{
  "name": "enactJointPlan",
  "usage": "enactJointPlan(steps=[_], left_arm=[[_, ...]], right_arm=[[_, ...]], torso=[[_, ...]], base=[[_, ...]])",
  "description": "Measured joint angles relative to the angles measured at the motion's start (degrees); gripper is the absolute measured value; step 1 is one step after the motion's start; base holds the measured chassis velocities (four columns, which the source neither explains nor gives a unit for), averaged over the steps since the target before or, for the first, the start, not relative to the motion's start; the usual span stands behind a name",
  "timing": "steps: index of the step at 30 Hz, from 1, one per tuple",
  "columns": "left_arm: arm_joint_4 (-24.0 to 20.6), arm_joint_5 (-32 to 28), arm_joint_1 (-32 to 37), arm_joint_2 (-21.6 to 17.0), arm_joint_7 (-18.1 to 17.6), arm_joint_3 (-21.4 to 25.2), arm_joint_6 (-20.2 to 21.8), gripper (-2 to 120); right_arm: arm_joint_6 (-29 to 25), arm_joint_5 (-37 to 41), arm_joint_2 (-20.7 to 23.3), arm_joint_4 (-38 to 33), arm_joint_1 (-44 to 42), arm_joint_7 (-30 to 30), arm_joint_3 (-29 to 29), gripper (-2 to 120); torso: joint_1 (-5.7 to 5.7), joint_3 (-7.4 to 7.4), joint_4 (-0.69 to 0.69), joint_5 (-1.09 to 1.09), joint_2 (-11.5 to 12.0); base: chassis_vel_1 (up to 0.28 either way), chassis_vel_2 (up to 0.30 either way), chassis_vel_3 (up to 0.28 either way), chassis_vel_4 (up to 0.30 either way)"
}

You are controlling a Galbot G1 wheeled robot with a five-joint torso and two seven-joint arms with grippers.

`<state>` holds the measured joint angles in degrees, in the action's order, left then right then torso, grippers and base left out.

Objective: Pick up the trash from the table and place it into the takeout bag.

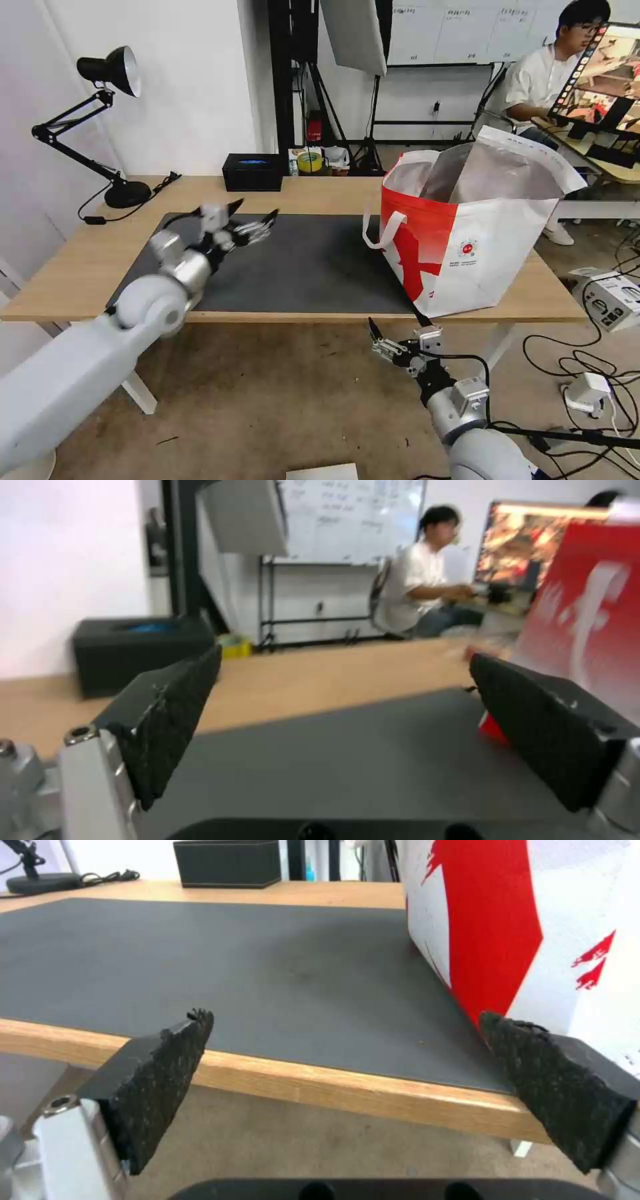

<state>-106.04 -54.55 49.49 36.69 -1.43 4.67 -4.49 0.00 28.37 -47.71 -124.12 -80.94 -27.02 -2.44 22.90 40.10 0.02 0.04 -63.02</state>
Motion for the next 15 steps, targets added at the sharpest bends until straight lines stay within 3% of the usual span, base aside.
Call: enactJointPlan(steps=[7,15], left_arm=[[0.67,5.28,5.2,-0.72,-0.01,2.9,-4.7,100],[1.56,9.68,9.22,2.57,-2.43,5.09,-7.97,100]], right_arm=[[0.0,0.0,0.0,0.0,0.0,0.0,0.0,100],[0.0,0.0,0.0,0.0,0.0,0.0,0.0,100]], torso=[[0.0,0.0,-0.02,-0.02,-0.01],[0.01,0.01,-0.04,-0.02,-0.01]], base=[[0.0,0.0,0.0,0.0],[0.0,0.0,0.0,0.0]])
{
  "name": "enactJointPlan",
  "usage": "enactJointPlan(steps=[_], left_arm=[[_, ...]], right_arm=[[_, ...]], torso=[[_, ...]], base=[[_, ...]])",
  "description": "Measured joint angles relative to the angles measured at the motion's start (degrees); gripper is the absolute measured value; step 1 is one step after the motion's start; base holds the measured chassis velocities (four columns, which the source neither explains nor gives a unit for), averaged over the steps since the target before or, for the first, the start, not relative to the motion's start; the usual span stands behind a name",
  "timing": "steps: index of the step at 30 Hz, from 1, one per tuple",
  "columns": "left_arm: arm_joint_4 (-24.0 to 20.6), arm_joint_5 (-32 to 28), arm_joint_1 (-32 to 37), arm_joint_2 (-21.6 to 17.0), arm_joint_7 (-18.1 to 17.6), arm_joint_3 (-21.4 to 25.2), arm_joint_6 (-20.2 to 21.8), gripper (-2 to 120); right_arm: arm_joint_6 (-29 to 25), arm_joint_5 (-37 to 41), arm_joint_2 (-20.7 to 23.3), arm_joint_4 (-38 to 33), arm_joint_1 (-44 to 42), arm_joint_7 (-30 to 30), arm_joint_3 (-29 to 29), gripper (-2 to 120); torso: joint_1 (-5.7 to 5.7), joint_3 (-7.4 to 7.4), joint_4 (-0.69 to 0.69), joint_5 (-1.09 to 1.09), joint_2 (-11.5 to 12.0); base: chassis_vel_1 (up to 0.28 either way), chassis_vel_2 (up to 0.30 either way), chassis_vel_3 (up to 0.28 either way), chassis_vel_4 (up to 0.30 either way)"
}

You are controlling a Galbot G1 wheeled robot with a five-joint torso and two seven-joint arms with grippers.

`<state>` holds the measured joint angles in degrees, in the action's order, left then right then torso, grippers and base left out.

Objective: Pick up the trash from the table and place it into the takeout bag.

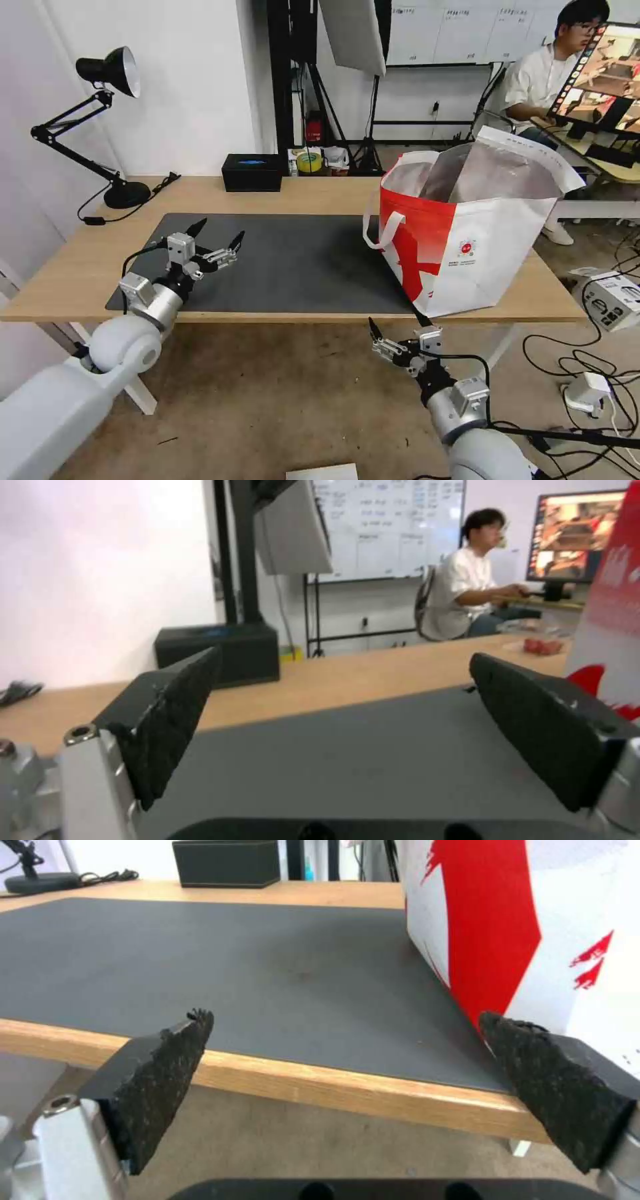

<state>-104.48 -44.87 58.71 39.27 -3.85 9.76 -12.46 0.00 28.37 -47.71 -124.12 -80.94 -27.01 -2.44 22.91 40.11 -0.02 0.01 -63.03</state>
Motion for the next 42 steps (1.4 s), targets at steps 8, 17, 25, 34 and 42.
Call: enactJointPlan(steps=[8,17,25,34,42], left_arm=[[-2.49,2.54,11.43,2.02,0.88,10.36,-0.61,100],[-4.89,5.48,22.49,5.68,1.0,19.18,-0.54,100],[-6.18,7.81,32.18,11.79,1.14,25.13,-1.44,100],[-7.49,9.67,37.9,15.24,1.45,27.92,-1.31,100],[-7.78,10.8,40.49,16.98,1.67,28.86,-0.68,100]], right_arm=[[0.0,0.0,0.0,0.0,0.0,0.0,0.0,100],[0.0,0.0,0.0,0.0,0.0,-0.01,0.0,100],[0.0,0.0,0.0,0.0,0.0,0.0,0.0,100],[0.0,0.0,0.0,0.0,0.0,0.0,0.0,100],[0.0,0.0,0.0,0.0,0.0,0.0,0.0,100]], torso=[[0.0,0.0,0.02,-0.02,0.0],[0.0,0.0,0.01,-0.02,0.0],[0.0,-0.01,0.02,-0.01,0.0],[0.0,-0.01,0.02,-0.02,0.0],[0.0,0.0,0.02,-0.02,0.0]], base=[[0.0,0.0,0.0,0.0],[0.0,0.0,0.0,0.0],[0.0,0.0,0.0,0.0],[0.0,0.0,0.0,0.0],[0.0,0.0,0.0,0.0]])
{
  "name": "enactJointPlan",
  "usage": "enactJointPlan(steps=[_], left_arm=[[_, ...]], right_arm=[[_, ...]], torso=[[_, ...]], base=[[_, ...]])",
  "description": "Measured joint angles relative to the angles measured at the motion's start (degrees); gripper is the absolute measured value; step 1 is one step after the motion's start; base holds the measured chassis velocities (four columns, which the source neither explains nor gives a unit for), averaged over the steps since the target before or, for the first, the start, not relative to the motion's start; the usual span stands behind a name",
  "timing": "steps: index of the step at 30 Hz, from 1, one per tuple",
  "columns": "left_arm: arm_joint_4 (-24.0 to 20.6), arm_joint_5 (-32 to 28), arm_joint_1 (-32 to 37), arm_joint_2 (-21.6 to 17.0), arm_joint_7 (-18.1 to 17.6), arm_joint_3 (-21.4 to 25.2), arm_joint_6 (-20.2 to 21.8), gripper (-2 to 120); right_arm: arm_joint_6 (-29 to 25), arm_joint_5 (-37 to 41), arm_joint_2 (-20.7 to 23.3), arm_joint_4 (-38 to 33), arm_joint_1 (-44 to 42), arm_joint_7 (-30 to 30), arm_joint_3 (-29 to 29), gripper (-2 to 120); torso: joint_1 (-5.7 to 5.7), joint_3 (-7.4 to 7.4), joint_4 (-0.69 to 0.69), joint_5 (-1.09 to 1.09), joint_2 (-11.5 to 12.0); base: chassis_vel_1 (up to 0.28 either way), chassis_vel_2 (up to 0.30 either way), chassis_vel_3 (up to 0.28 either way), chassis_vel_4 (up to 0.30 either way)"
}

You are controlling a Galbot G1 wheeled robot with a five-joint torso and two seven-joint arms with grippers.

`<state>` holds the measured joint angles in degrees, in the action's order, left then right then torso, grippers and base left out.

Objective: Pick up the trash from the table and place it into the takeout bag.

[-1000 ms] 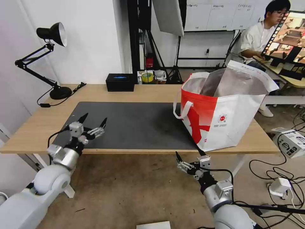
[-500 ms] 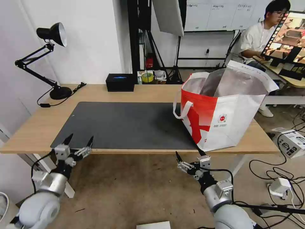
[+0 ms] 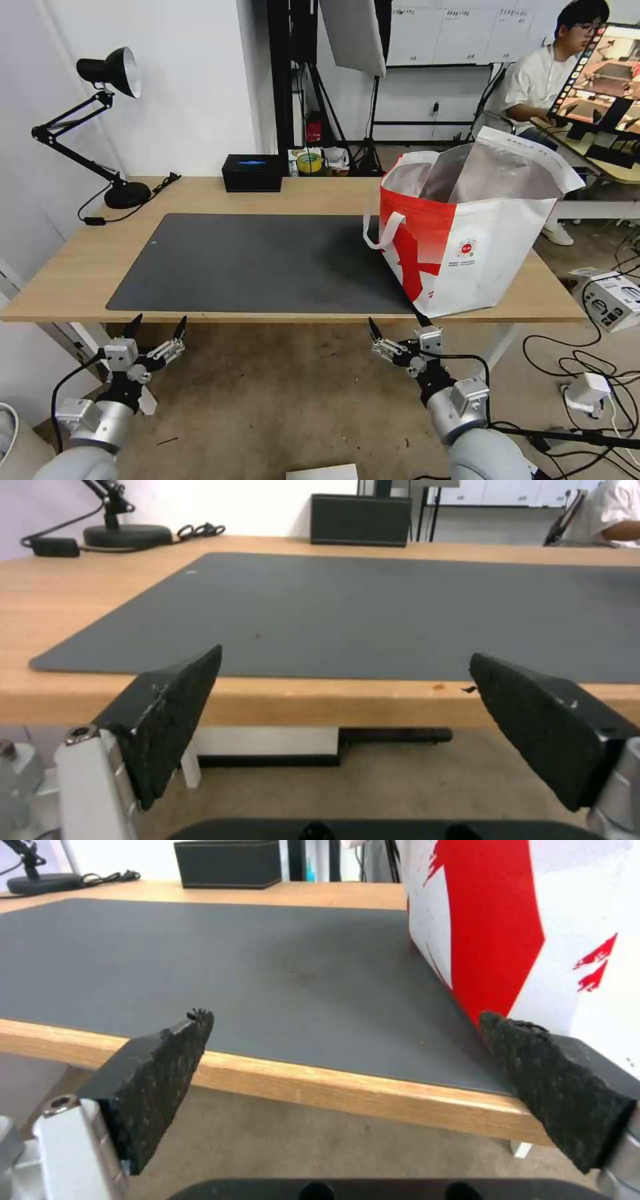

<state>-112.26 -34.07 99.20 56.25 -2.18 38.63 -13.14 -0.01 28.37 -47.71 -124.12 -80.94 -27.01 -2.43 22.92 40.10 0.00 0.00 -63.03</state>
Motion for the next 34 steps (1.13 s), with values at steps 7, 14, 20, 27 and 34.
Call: enactJointPlan(steps=[7,14,20,27,34], left_arm=[[0.03,0.0,0.55,0.42,0.44,0.36,-0.44,100],[0.01,-0.02,0.49,0.42,0.51,0.37,-0.48,100],[0.01,-0.05,0.43,0.38,0.52,0.34,-0.51,100],[0.01,-0.08,0.4,0.37,0.52,0.3,-0.52,100],[0.01,-0.1,0.38,0.35,0.52,0.28,-0.52,100]], right_arm=[[0.0,0.0,0.0,0.0,0.0,0.0,0.0,100],[0.0,0.0,0.0,0.0,0.0,0.0,0.0,100],[0.0,0.0,0.0,0.0,0.0,0.0,0.0,100],[0.0,0.0,0.0,0.0,0.0,0.0,0.0,100],[0.0,0.0,0.0,0.0,0.0,0.0,0.0,100]], torso=[[0.0,0.0,0.0,0.0,0.0],[0.0,0.0,0.0,0.0,0.0],[0.0,0.0,0.0,0.0,0.0],[0.0,0.0,0.0,0.0,0.0],[0.0,0.0,0.0,0.0,0.0]], base=[[0.0,0.0,0.0,0.0],[0.0,0.0,0.0,0.0],[0.0,0.0,0.0,0.0],[0.0,0.0,0.0,0.0],[0.0,0.0,0.0,0.0]])
